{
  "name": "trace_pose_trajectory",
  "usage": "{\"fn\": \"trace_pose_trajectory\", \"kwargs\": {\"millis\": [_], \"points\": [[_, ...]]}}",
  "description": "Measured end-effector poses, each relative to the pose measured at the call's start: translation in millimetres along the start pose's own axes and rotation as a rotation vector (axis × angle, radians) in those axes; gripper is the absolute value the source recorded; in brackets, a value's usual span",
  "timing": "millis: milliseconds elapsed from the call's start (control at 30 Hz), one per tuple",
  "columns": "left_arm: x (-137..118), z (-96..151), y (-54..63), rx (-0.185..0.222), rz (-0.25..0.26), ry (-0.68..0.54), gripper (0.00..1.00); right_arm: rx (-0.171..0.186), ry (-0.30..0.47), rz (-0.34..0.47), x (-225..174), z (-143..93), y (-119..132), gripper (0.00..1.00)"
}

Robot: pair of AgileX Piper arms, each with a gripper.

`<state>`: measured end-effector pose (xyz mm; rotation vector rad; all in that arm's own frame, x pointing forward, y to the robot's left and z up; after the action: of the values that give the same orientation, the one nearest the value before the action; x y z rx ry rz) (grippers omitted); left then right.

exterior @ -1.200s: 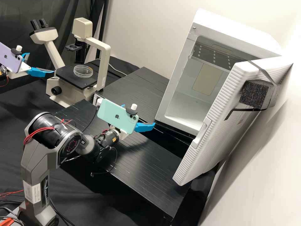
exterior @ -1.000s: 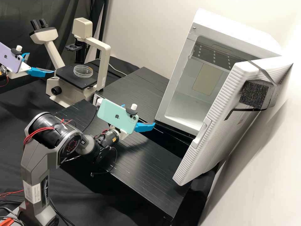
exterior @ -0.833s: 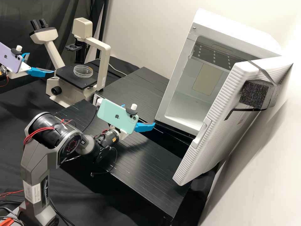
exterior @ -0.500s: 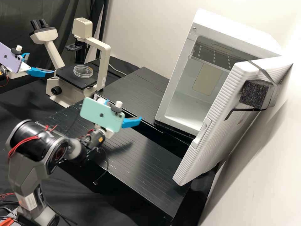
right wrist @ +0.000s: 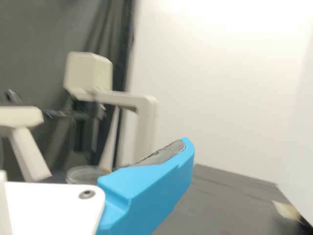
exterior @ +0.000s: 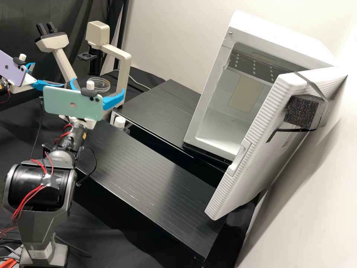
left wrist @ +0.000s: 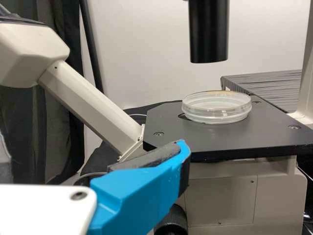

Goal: Move the petri dish to the bench.

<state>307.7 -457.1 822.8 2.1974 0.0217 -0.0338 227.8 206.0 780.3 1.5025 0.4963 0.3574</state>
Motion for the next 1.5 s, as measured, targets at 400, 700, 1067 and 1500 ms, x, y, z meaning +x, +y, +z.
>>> {"fn": "trace_pose_trajectory", "kwargs": {"millis": [400,700,1067,1500], "points": [[0,0,0.0,0.0,0.0,0.0,1.0,0.038,0.058,-0.092,59,-36,-21,1.0],[0,0,0.0,0.0,0.0,0.0,1.0,0.022,-0.009,-0.191,106,-38,-50,1.0],[0,0,0.0,0.0,0.0,0.0,1.0,0.05,-0.13,-0.276,149,-21,-75,1.0],[0,0,0.0,0.0,0.0,0.0,1.0,0.015,-0.231,-0.308,182,-5,-103,1.0]]}}
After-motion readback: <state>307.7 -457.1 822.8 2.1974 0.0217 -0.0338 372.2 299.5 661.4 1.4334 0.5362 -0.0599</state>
